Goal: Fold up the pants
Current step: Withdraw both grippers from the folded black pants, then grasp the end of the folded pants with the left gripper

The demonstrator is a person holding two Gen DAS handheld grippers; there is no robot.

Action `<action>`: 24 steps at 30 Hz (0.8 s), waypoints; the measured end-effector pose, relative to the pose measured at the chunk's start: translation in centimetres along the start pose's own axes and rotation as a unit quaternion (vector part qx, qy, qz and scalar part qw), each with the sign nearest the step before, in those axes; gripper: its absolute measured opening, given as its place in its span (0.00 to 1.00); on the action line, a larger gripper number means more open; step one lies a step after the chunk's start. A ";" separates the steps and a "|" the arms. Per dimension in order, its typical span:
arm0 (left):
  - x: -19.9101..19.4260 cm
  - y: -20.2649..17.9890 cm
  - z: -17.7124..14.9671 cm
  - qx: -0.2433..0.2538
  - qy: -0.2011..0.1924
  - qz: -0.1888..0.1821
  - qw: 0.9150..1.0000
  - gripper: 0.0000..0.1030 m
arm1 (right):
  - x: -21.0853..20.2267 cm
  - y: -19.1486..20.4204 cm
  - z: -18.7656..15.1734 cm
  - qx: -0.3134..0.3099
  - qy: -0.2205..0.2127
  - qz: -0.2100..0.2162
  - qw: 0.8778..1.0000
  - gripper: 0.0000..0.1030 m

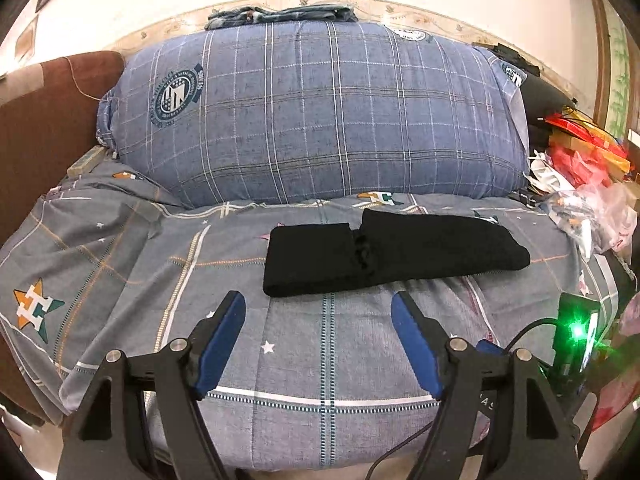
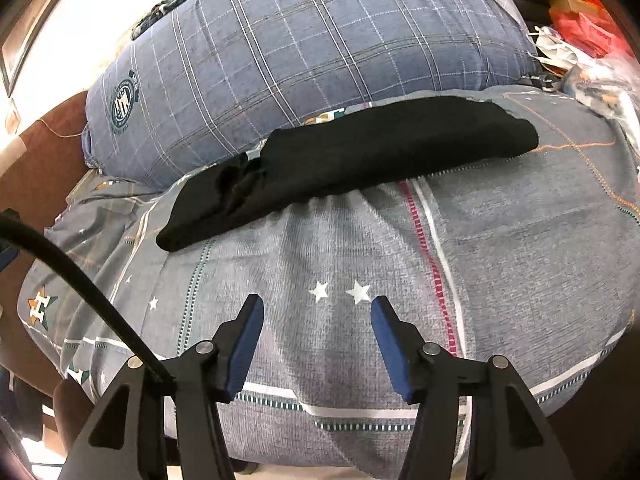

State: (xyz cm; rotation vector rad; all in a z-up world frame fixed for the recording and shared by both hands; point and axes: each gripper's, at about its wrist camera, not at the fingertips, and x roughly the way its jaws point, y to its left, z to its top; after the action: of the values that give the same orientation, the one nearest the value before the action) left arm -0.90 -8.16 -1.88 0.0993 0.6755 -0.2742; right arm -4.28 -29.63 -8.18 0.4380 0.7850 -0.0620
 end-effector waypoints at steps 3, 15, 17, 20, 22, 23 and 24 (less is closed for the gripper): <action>0.5 0.0 -0.2 -0.002 0.008 0.000 1.000 0.73 | 0.4 -0.3 -0.1 0.002 0.007 -0.002 1.000 0.59; 1.6 0.2 -0.9 -0.006 0.027 0.003 1.000 0.73 | 1.3 -0.5 -0.5 0.002 0.024 -0.005 1.000 0.60; 1.7 0.2 -0.9 -0.005 0.028 0.004 1.000 0.73 | 1.4 -0.5 -0.5 0.001 0.025 -0.005 1.000 0.60; 2.0 0.4 -1.0 -0.008 0.034 0.002 0.999 0.73 | 1.5 -0.5 -0.6 0.001 0.027 -0.005 1.000 0.61; 2.2 0.4 -1.2 -0.009 0.038 0.002 0.999 0.73 | 1.6 -0.6 -0.7 0.002 0.028 -0.005 1.000 0.61; 2.4 0.4 -1.3 -0.009 0.040 0.002 0.999 0.73 | 1.7 -0.6 -0.7 0.002 0.030 -0.005 1.000 0.61; 2.5 0.5 -1.3 -0.009 0.042 0.002 0.999 0.73 | 1.8 -0.7 -0.7 0.003 0.031 -0.004 0.999 0.61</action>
State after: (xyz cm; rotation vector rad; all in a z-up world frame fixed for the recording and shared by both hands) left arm 0.31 -8.04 -4.49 0.0954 0.7619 -0.2602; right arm -3.63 -29.79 -10.09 0.4444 0.8483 -0.0596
